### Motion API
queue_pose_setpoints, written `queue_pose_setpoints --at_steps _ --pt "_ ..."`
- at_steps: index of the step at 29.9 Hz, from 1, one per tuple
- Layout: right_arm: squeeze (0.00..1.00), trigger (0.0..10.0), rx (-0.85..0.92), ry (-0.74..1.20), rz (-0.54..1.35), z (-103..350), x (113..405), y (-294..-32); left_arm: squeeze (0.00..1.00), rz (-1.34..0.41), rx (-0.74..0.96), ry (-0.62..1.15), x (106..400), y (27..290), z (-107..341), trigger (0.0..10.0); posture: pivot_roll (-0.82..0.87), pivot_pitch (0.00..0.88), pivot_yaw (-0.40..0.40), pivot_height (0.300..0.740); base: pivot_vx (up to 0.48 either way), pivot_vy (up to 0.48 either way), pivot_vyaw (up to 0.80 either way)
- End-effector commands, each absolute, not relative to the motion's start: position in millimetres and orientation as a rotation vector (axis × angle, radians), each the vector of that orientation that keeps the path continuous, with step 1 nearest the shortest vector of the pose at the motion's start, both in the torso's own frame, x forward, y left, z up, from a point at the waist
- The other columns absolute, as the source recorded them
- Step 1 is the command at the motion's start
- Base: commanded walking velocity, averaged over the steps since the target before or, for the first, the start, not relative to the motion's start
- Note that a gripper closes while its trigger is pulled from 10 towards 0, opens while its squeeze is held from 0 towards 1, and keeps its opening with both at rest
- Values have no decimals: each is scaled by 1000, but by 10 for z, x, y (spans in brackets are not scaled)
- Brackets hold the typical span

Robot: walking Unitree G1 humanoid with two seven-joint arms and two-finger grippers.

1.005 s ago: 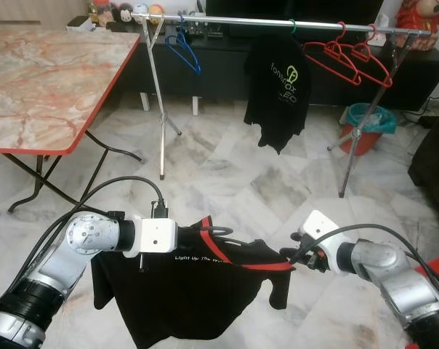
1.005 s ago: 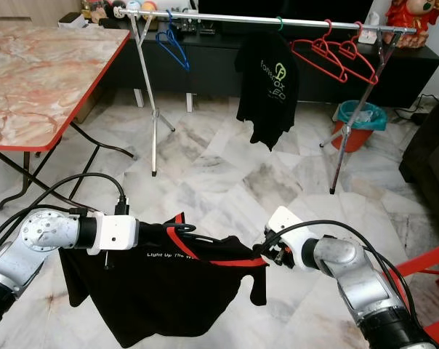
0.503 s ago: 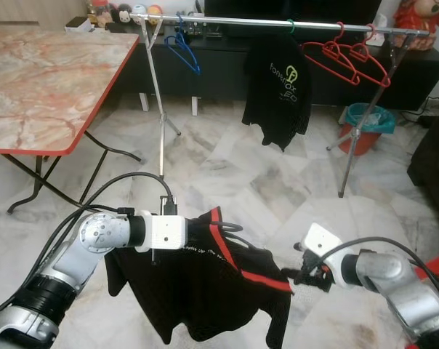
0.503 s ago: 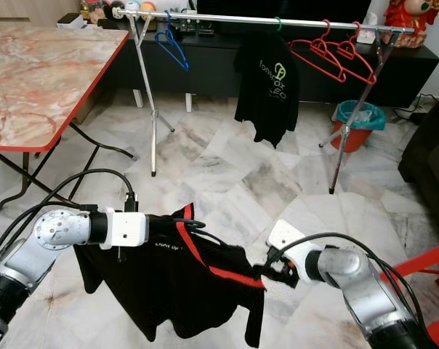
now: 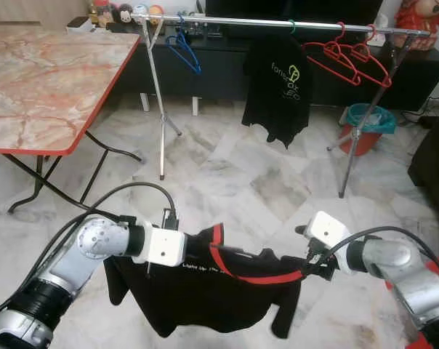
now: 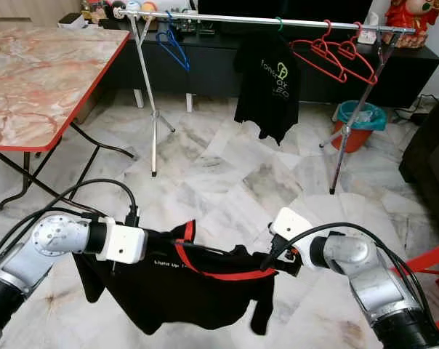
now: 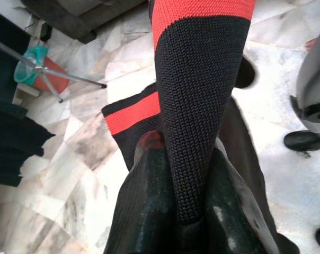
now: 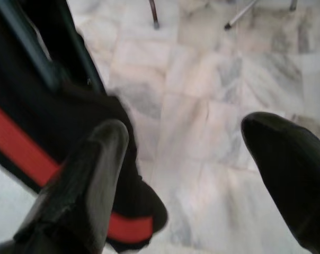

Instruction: Hang hanger

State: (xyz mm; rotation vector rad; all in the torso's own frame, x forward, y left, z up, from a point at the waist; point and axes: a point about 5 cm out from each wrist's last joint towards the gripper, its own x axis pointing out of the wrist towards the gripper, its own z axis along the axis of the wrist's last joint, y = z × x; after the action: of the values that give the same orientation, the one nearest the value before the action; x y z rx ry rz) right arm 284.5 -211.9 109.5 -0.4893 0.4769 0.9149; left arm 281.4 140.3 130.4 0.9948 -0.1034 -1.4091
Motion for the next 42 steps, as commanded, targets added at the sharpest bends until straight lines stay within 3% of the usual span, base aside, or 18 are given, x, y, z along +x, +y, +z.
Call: queue_pose_setpoints --at_steps 1,7,10,21,29,42 --pt "0 10000 -473 402 960 1261 2860 -2117 0 -1441 1023 -144 2778 1342 1342 10000 -10 71 -32 740 0 0 0" --pt "0 10000 -482 360 1003 1315 2854 -2090 0 -1450 1033 -132 2771 1346 1317 10000 -8 71 -32 740 0 0 0" --pt "0 10000 -400 252 1099 1374 2829 -1908 0 -1455 1015 -127 2782 1344 1330 10000 -3 65 -31 740 0 0 0" --pt "0 10000 -372 245 1148 1166 2743 -1769 0 -1498 899 -137 2752 1213 1446 10000 1 56 -33 740 0 0 0" --pt "0 10000 -361 277 1181 1097 2683 -1803 0 -1516 846 -127 2733 1156 1451 10000 -5 47 -35 740 0 0 0" --pt "0 10000 -346 288 1214 1316 2689 -2069 0 -1514 861 -74 2745 1210 1396 10000 -12 44 -31 740 0 0 0"
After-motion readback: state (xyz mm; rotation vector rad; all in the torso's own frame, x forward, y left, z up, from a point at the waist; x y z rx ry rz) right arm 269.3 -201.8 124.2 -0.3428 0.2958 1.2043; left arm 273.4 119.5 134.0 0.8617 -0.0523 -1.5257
